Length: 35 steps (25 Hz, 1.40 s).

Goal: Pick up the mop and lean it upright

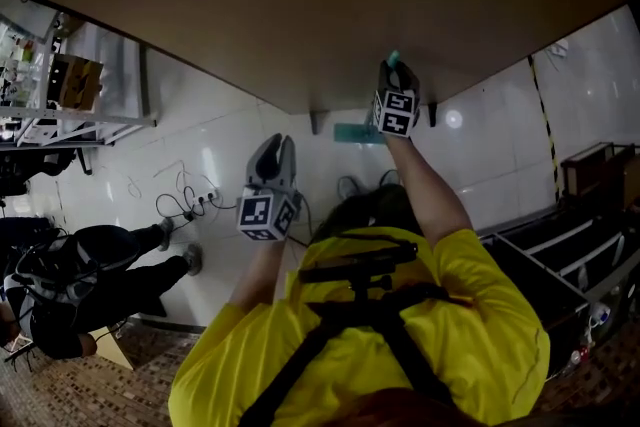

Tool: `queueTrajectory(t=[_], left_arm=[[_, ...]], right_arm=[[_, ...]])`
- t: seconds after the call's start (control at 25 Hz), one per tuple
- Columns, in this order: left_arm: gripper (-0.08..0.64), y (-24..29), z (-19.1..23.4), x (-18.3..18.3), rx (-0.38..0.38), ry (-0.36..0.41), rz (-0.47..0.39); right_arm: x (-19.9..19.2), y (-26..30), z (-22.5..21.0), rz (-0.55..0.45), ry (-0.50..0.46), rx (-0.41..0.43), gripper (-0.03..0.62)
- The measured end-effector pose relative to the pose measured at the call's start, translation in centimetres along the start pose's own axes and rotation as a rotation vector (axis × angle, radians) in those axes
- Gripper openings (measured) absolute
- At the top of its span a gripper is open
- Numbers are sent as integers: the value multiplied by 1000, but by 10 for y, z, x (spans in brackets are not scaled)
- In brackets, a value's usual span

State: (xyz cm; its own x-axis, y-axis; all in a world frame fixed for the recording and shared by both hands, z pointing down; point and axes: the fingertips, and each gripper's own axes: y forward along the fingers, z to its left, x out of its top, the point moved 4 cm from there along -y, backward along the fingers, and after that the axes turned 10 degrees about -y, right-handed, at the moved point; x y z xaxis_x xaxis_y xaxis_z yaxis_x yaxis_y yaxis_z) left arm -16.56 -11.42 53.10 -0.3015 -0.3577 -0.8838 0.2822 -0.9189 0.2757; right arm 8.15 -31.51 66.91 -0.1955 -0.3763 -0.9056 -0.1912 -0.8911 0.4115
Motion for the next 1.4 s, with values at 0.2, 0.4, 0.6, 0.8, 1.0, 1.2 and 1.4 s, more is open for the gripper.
queueTrajectory(t=[0.2,0.4,0.6,0.8,1.0,1.2,1.4], left_arm=[[60,-4,1,9,-10,-2,-30],[60,-3,5,18,-30,5,-50],[60,-10,7,37,-43,19,-96],[60,-10,-3,59,-83,34,-145],[60,-17,-15,79,-102,61,-169],[60,-25,-22,91,-113,103,-169],[58,-23,-32,85,-162,117,-140]], right_arm=[[0,-70,12,-108,-51,61,114],[32,-130,17,-193,-106,99,114],[93,-196,10,-289,-155,125,114],[147,-250,-12,-394,-175,135,114],[181,-302,-23,-473,-149,111,114],[199,-338,-28,-508,-132,114,112],[205,-360,-30,-527,-131,110,110]])
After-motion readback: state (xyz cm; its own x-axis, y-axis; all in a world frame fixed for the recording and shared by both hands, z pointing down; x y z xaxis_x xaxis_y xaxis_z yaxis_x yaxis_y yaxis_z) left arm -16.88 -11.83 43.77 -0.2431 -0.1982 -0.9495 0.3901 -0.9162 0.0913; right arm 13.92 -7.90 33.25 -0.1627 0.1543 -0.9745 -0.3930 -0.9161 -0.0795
